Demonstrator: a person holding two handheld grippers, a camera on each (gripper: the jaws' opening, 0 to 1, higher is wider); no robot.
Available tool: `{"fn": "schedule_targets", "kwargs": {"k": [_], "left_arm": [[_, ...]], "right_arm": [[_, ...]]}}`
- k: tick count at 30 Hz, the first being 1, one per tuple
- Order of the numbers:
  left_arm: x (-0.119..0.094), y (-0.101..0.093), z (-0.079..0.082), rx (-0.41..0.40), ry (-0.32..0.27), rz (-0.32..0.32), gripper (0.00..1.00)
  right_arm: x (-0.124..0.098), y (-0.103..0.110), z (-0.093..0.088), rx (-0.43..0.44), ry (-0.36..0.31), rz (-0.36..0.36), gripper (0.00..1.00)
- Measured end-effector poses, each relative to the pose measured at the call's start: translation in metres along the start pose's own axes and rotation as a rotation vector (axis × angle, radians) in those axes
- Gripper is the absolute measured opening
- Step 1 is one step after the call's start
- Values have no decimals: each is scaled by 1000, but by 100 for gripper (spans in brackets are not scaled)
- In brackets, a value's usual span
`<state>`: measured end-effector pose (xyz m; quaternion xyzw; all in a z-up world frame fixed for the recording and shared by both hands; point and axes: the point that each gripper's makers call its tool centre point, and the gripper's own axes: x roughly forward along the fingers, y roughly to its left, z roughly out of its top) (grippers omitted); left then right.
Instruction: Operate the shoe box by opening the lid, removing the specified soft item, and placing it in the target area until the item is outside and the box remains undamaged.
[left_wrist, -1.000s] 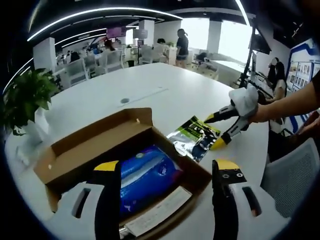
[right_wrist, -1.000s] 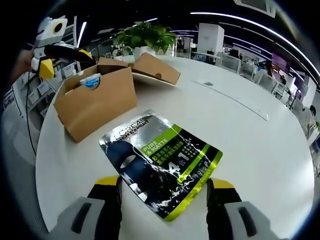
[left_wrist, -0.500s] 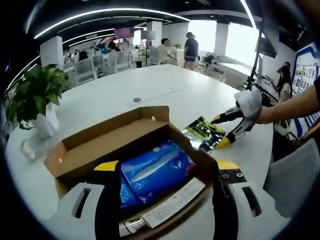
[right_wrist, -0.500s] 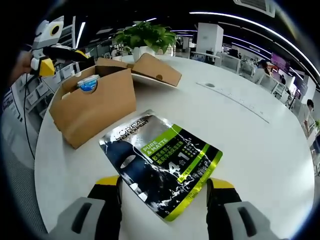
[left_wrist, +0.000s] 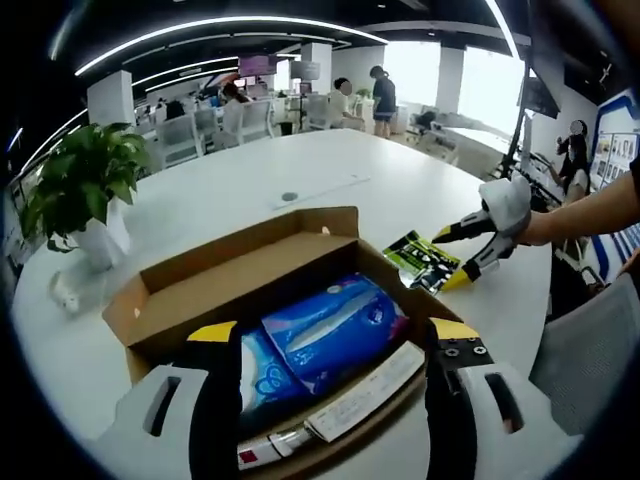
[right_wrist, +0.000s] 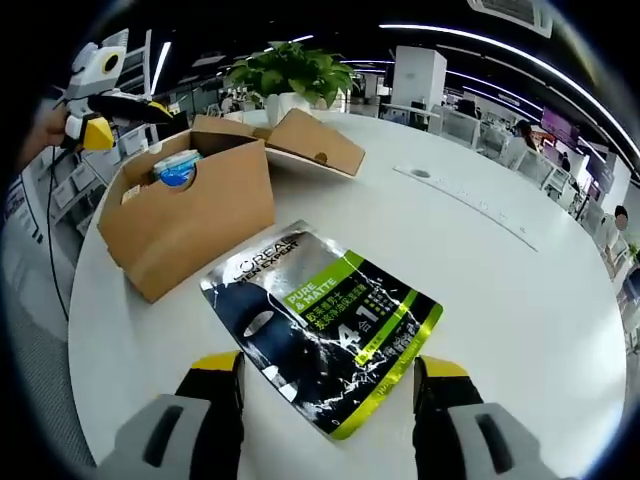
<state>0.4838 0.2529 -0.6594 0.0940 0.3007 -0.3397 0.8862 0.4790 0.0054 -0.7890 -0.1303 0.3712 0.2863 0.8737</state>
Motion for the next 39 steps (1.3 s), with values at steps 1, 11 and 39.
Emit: {"fn": "schedule_targets", "kwargs": {"k": [1, 11, 39], "left_arm": [[-1, 1, -1, 2, 2, 1, 75], [-10, 16, -9, 15, 17, 16, 75], [-27, 49, -25, 128, 94, 4, 75]], "right_arm": [[-1, 0, 1, -3, -2, -1, 67], [-10, 7, 10, -22, -15, 14, 68], [-39, 50, 100, -127, -101, 107, 69]]}}
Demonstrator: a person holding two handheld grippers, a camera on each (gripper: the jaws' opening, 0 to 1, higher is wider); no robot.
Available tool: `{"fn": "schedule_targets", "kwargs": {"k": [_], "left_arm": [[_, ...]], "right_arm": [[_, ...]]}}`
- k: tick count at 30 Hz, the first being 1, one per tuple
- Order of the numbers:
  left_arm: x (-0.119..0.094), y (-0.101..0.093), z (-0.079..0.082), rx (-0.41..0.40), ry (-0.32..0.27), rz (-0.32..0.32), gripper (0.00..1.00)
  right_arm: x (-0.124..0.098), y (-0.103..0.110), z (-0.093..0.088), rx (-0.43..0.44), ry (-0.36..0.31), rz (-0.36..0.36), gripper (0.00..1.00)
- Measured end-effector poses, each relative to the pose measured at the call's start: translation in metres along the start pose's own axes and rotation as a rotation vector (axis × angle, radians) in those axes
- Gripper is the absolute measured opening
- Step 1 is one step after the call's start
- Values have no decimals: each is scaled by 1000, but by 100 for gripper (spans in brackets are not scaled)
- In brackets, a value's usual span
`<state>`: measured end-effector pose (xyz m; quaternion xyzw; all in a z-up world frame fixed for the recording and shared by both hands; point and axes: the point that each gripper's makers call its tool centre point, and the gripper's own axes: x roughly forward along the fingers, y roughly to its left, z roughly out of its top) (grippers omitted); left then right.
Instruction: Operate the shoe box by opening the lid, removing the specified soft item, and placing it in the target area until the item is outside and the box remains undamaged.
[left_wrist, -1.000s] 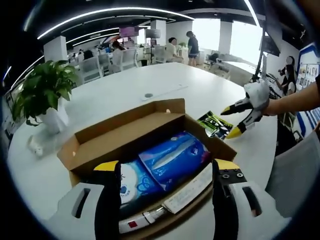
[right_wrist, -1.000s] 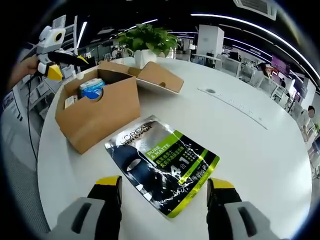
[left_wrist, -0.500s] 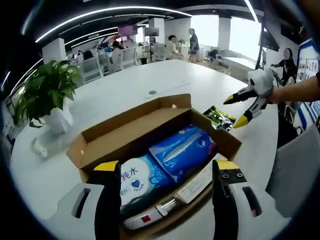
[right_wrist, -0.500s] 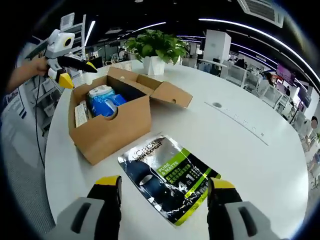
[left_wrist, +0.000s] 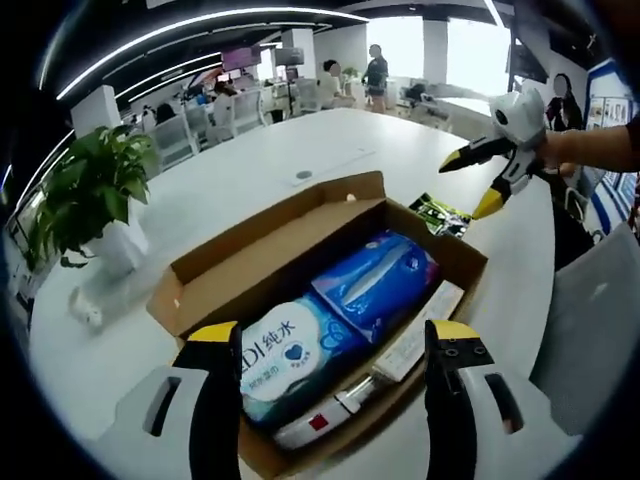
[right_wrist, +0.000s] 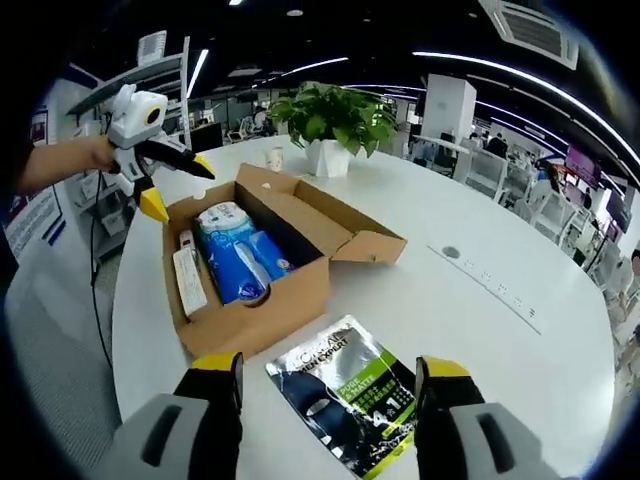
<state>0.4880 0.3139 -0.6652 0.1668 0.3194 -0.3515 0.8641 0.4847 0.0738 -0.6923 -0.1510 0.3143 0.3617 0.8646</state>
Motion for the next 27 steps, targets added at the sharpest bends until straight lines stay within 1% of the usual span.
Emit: {"fn": "schedule_targets", "kwargs": {"k": [5, 9, 16, 19, 22, 24, 27], "left_arm": [[-1, 3, 0, 12, 11, -8, 75], [0, 4, -2, 46, 31, -23, 74], [3, 6, -9, 122, 63, -57, 73], [5, 6, -14, 178, 88, -86, 73], [6, 9, -18, 225, 115, -94, 73], [7, 11, -18, 246, 124, -101, 73], [8, 15, -17, 257, 127, -110, 71]], "right_arm": [[3, 9, 12, -33, 1, 31, 69], [6, 16, 20, -46, -2, 51, 69], [14, 33, 37, -78, -20, 93, 69], [19, 41, 45, -92, -32, 117, 69], [23, 45, 49, -105, -34, 132, 69], [26, 48, 53, -112, -38, 141, 68], [29, 53, 57, -115, -44, 158, 68]]}}
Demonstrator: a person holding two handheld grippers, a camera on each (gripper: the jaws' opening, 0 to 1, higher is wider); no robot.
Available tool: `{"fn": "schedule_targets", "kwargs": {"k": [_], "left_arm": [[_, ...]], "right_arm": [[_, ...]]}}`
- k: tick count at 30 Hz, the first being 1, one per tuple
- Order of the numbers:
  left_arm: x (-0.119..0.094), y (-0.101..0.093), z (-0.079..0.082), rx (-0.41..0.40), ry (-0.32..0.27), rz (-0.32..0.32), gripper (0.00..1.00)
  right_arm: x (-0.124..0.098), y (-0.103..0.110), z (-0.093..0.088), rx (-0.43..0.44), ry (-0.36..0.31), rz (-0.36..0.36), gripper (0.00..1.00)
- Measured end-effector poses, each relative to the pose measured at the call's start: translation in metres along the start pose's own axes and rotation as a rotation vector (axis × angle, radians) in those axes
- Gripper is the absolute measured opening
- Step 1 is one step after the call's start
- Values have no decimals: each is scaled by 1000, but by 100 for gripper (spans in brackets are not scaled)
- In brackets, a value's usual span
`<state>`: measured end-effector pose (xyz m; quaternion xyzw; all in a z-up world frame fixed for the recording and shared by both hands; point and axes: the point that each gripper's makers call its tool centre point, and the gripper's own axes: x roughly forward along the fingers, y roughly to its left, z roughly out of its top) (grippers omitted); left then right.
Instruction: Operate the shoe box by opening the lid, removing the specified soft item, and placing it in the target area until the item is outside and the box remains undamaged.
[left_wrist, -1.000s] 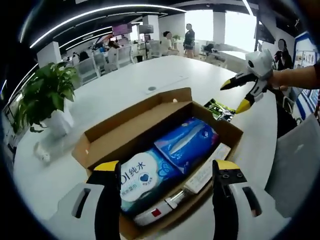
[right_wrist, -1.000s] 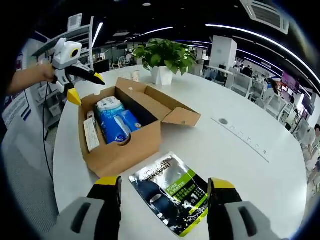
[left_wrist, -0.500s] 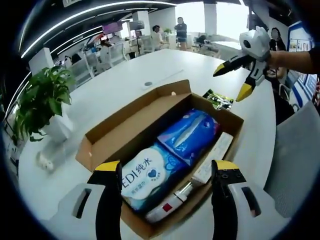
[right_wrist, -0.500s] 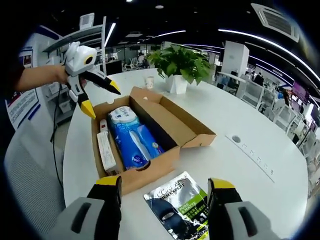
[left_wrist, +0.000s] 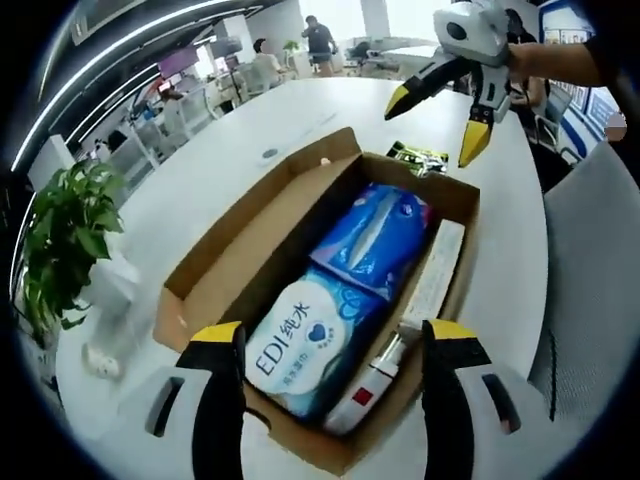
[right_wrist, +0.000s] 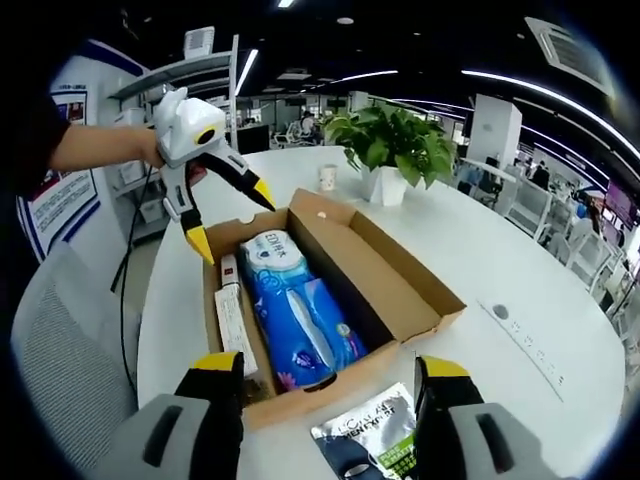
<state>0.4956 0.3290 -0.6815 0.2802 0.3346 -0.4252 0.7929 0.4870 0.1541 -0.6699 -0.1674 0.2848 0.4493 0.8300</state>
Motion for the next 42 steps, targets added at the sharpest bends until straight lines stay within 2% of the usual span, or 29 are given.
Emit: {"fn": "schedule_targets", "kwargs": {"k": [8, 12, 21, 29, 32, 42], "left_arm": [[8, 6, -4, 111, 36, -49, 69], [12, 9, -5, 131, 42, -73, 69], [17, 15, -19, 177, 93, -109, 67], [24, 16, -31, 261, 137, -153, 67], [27, 16, -34, 288, 146, -164, 63], [42, 20, -53, 328, 232, -188, 63]], "right_arm": [[13, 10, 10, -40, 5, 36, 66], [20, 13, 15, -55, 9, 50, 66], [38, 20, 24, -84, 26, 76, 67], [58, 31, 32, -131, 51, 106, 67], [66, 35, 36, -144, 47, 114, 67], [89, 43, 34, -173, 89, 146, 65]]}}
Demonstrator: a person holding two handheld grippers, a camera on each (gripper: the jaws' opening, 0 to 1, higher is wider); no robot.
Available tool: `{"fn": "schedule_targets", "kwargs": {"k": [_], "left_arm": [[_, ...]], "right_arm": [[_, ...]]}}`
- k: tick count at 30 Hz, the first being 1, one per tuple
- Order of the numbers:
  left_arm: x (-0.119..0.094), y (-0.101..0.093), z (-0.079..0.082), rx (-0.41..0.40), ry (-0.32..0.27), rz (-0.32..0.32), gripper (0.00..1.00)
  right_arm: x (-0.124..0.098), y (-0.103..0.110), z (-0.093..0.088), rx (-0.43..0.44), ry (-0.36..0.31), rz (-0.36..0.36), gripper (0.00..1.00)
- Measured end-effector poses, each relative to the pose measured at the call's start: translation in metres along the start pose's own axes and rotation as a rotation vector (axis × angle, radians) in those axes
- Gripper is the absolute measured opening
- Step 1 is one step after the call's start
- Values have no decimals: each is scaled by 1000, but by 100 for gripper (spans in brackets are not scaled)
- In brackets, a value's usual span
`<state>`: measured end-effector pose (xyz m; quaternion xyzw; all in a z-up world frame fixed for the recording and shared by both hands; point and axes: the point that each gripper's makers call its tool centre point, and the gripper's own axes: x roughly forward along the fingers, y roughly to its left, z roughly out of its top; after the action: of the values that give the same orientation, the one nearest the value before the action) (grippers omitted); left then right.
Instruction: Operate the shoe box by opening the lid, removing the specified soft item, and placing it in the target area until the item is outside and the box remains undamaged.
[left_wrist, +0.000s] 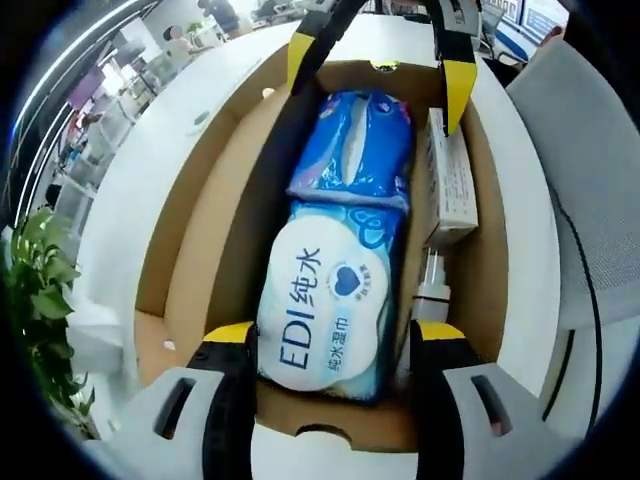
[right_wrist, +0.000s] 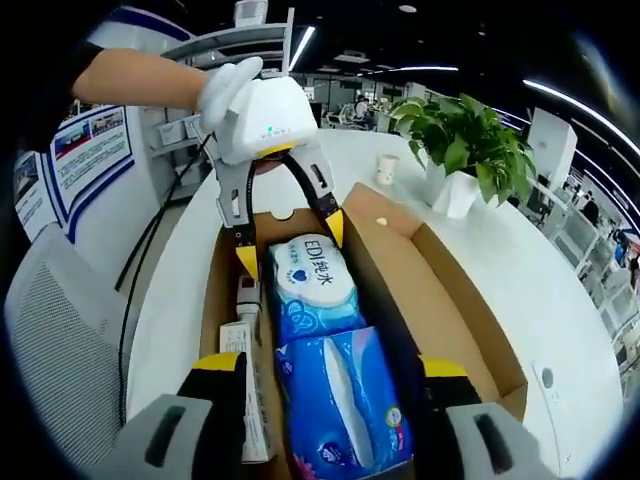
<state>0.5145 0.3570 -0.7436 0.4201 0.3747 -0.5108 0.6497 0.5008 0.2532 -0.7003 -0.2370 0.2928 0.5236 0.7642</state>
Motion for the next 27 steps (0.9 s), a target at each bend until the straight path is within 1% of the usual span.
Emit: {"fn": "schedule_targets", "kwargs": {"k": [4, 7, 12, 17, 22, 27], "left_arm": [[6, 4, -4, 1, 26, -3, 61], [10, 6, -6, 30, 35, -3, 59], [16, 6, -8, 51, 52, -22, 59], [19, 5, -8, 63, 53, -35, 59], [21, 5, -10, 56, 41, -47, 59], [22, 4, -11, 40, 29, -50, 59]], "right_arm": [[8, 2, 3, -6, 2, 11, 65], [16, 4, 7, -17, -15, 23, 64], [28, 6, 7, -11, -27, 37, 63], [35, 10, 4, -21, -20, 47, 60], [41, 10, 4, -13, -21, 51, 60], [48, 15, 6, -10, -20, 68, 61]]}}
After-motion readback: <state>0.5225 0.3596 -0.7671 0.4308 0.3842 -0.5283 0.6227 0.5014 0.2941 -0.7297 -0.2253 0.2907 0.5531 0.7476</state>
